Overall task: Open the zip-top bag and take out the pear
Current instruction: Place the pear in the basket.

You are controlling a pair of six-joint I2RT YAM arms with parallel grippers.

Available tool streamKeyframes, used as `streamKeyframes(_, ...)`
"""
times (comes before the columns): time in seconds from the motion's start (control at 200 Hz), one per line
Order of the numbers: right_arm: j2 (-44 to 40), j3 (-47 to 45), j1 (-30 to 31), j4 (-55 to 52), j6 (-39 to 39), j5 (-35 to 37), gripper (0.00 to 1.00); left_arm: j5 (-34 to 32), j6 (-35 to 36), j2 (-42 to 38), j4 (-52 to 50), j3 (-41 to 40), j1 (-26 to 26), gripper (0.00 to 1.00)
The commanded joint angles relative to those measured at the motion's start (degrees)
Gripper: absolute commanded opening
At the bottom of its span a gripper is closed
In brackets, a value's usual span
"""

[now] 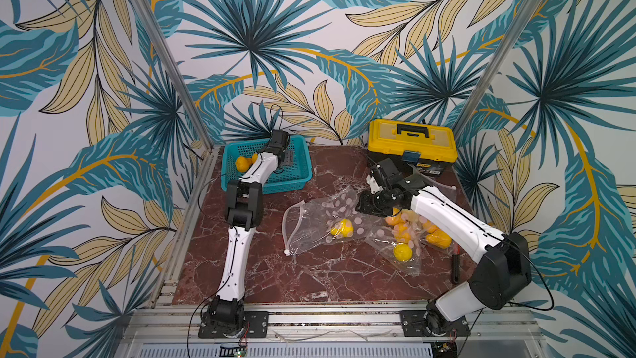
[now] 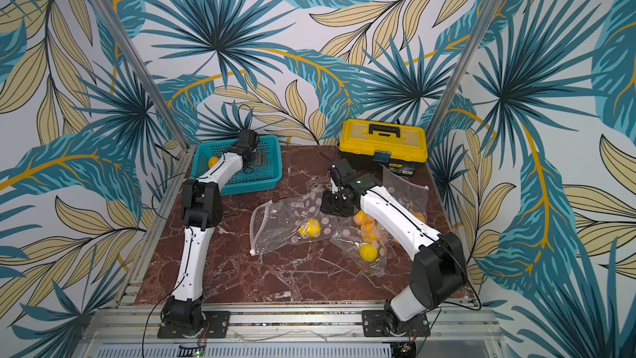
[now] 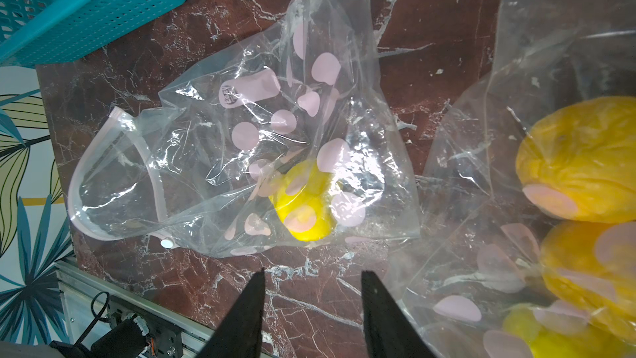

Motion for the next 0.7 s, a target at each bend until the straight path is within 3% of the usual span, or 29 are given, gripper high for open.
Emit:
streamKeyframes(0.0, -1.4, 1.3, 0.0, -2.1, -0.4, 1.5, 0.48, -0.9, 1.2, -6.6, -0.1, -0.6, 0.5, 0.90)
streamKeyframes(0.31, -1.0, 2.2, 0.0, -3.0, -1.5, 2.5, 0.48, 4.8, -0.3, -20.4, -2.5, -10.5, 0.5, 0.88)
streamKeyframes(0.696, 2.9, 2.3, 0.8, -2.5, -2.7, -2.4, 0.48, 28.2, -13.0, -46.0, -3.1, -45.8, 0.4, 0.64)
